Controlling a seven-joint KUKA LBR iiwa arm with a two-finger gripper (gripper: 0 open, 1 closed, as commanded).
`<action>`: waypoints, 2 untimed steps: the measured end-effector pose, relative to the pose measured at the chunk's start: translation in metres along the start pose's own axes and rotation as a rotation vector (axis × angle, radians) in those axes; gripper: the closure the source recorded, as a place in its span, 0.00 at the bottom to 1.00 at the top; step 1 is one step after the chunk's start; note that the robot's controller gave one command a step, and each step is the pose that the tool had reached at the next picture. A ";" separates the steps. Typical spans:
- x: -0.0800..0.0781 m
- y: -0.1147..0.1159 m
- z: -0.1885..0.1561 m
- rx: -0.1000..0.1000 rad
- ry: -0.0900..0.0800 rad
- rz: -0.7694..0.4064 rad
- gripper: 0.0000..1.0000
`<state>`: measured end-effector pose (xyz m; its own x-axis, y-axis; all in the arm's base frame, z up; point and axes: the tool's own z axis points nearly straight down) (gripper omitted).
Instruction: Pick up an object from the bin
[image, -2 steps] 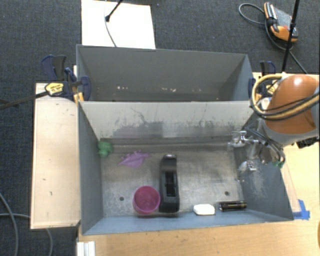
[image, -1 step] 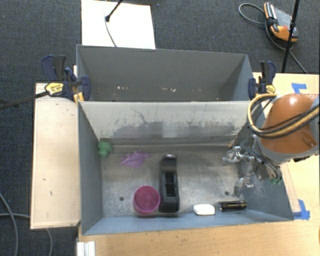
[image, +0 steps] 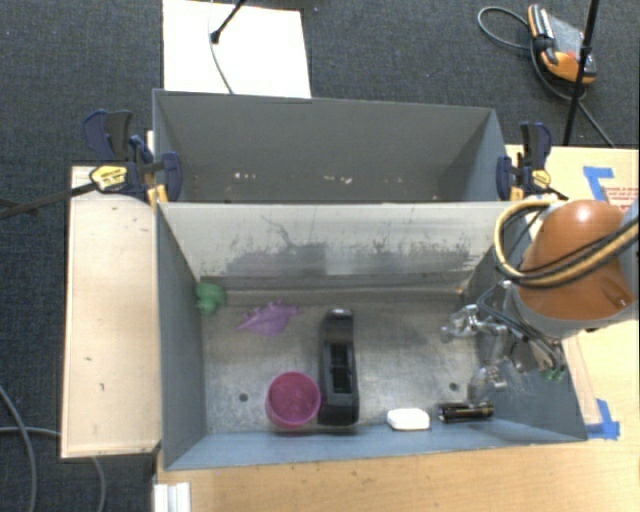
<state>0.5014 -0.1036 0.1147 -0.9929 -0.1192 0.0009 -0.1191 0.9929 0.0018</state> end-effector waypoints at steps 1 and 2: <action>-0.021 -0.016 -0.018 0.002 -0.002 -0.128 0.00; 0.000 -0.032 0.019 0.005 -0.009 -0.167 0.00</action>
Offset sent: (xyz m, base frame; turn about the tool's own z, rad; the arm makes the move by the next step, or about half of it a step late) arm -0.0144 -0.0429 -0.0447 -0.1905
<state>0.5052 -0.1358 0.0960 -0.9592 -0.2825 -0.0082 -0.2825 0.9593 -0.0035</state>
